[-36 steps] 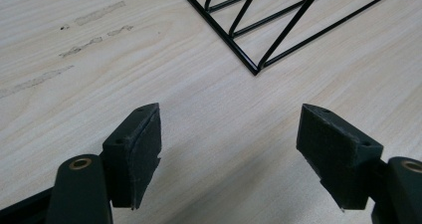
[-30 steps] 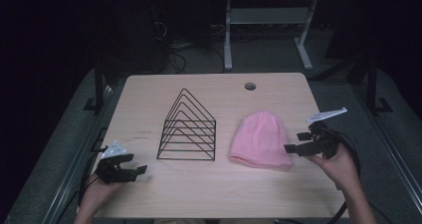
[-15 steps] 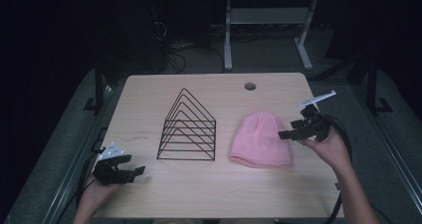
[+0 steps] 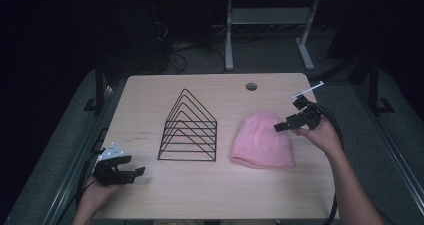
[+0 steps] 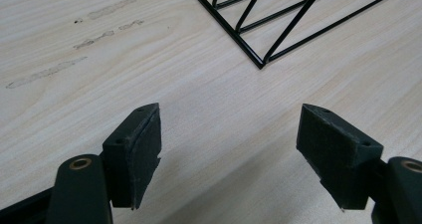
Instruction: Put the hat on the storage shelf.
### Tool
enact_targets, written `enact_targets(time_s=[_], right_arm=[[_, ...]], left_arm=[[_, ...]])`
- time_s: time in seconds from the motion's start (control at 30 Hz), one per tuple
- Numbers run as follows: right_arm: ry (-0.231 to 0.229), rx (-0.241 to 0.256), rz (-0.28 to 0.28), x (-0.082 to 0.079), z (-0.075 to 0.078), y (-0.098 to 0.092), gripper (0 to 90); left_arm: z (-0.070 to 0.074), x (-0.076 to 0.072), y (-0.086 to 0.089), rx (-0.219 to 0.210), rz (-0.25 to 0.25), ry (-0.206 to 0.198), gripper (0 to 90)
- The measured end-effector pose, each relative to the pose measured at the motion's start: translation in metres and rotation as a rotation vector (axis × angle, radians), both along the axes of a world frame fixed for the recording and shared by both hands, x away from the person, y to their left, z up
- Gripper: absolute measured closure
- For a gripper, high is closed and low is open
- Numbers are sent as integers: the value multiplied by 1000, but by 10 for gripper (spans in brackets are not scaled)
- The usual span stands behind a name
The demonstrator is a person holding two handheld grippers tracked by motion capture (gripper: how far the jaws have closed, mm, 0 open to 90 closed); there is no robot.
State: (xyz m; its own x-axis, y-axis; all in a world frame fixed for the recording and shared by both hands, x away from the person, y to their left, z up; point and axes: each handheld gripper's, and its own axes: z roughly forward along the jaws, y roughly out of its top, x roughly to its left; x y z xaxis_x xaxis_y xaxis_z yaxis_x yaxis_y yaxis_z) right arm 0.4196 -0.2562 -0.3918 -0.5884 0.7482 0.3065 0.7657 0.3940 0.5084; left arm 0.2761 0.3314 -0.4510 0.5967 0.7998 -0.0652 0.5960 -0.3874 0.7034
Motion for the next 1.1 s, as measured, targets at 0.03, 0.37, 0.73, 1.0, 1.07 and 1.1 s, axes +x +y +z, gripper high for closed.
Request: enact_targets(time_s=[0.03, 0.37, 0.73, 1.0, 1.07, 1.1], right_arm=[[8, -5, 0, 3, 0, 1, 216], [39, -34, -4, 30, -3, 8, 217], [68, -55, -30, 51, -18, 7, 223], [111, -61, -40, 60, -31, 10, 303], [116, -66, -48, 62, -32, 11, 313], [121, -67, -53, 63, -33, 11, 319]], left_arm=[[0, 0, 0, 0, 0, 1, 259], [-1, 0, 4, -2, 11, 4, 259], [-2, 1, 3, -14, 12, 14, 259], [-2, 1, 5, -8, 13, 10, 258], [-1, 0, 5, -8, 11, 13, 259], [-1, 0, 4, -5, 8, 10, 258]])
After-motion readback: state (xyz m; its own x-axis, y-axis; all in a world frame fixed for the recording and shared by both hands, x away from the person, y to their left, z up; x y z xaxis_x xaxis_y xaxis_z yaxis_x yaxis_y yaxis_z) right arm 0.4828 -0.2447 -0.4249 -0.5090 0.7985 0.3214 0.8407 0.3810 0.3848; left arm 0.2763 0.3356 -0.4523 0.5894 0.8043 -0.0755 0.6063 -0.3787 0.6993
